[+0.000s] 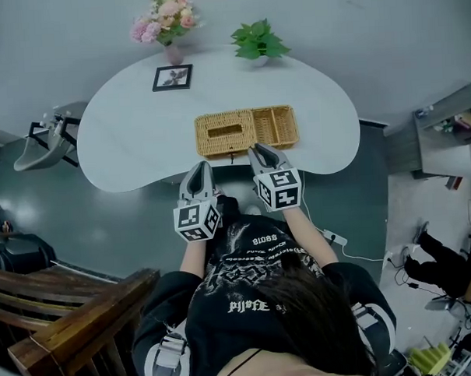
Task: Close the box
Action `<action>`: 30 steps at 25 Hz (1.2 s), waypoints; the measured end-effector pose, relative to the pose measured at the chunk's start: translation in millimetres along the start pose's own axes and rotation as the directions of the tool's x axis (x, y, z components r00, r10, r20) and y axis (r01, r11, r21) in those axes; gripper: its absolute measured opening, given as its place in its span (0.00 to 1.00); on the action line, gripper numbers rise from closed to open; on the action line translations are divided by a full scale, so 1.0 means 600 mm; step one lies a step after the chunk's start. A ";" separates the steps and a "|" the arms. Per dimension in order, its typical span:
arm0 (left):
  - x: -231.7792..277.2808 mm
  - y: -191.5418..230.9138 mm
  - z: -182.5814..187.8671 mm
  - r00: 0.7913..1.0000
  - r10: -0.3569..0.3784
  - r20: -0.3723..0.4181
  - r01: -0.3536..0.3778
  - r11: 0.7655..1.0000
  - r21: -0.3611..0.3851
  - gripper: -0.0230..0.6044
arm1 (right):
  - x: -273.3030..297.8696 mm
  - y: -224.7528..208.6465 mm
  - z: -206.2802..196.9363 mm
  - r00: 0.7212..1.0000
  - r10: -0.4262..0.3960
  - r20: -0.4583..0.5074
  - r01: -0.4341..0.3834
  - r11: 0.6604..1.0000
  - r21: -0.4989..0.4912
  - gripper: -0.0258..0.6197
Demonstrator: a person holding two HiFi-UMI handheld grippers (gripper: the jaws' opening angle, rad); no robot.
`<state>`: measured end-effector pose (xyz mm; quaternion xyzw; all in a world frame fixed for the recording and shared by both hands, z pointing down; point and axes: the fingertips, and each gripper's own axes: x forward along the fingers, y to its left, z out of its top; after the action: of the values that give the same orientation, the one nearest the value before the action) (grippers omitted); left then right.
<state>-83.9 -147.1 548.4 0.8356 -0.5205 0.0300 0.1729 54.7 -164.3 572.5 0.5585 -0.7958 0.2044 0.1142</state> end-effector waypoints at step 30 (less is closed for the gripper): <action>-0.010 -0.027 -0.013 1.000 0.005 0.004 -0.005 0.998 0.068 0.08 | -0.041 -0.022 -0.008 0.994 -0.088 0.067 0.095 0.989 -0.113 0.08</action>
<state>-71.5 -133.4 550.0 0.8397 -0.5218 0.0464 0.1431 75.6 -145.2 569.0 0.5931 -0.7829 0.1350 0.1309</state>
